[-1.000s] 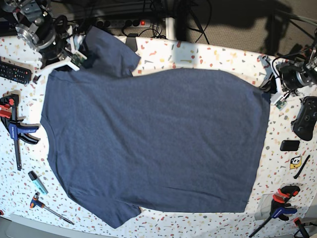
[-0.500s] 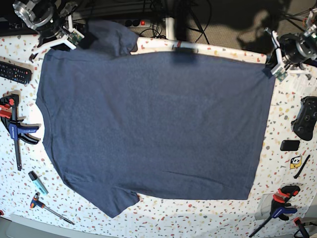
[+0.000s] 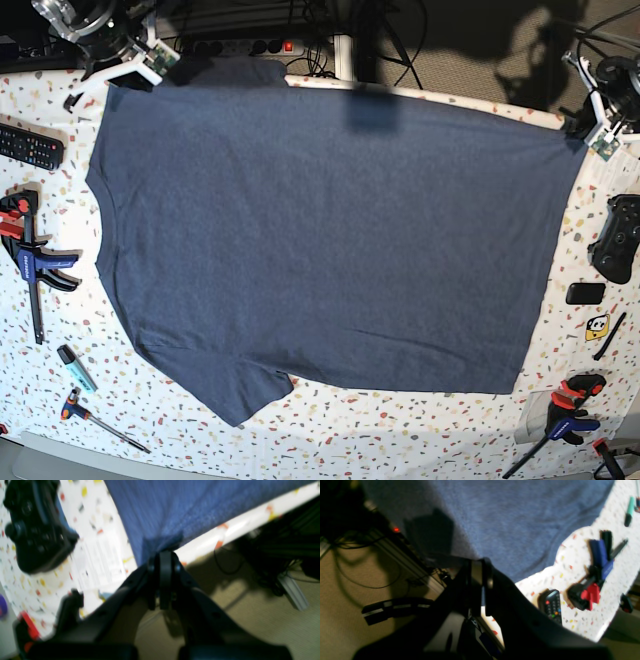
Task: Fold the T-shirt properly
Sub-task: 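Pull the shirt edge with both grippers toward the robot to straighten, then regrasp the shirt edge with both grippers, adjusting grip positions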
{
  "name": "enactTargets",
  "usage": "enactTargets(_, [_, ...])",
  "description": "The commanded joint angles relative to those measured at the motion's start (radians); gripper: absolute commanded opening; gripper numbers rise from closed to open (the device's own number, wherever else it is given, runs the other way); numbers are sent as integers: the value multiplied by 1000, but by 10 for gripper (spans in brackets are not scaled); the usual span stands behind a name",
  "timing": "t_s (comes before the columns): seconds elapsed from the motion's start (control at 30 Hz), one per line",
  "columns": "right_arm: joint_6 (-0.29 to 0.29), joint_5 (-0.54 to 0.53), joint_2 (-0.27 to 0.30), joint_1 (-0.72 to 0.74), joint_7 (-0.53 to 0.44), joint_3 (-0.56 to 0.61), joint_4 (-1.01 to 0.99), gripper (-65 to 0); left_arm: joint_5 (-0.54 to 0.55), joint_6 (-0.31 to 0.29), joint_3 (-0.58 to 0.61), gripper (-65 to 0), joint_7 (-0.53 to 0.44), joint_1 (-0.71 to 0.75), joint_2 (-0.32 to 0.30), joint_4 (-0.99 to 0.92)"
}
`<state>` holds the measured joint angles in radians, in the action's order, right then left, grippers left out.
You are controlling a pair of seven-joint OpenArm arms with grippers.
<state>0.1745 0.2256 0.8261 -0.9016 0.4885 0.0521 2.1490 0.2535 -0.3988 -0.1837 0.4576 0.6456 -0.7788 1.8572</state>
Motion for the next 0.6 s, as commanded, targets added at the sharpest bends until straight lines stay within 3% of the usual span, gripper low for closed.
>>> enactTargets(0.0, [-31,5,13,7,-5,-9,18,-650,-24,10,-13,-650,-36,-1,-15,14])
enactTargets(0.13, [-36,-10,-26,77,-5,-9,11,-650,-71,56,-13,-650,-74,-42,37,14])
enactTargets(0.33, [-40,-77,-126,229,-39,-9,-66,-650,-108,59,-11,-650,-77,-159,125,-31])
enactTargets(0.57, [-39,-112,-137,356,-74,-9,-156,-650,-132,11,-11,-650,-145,-267,172,-144])
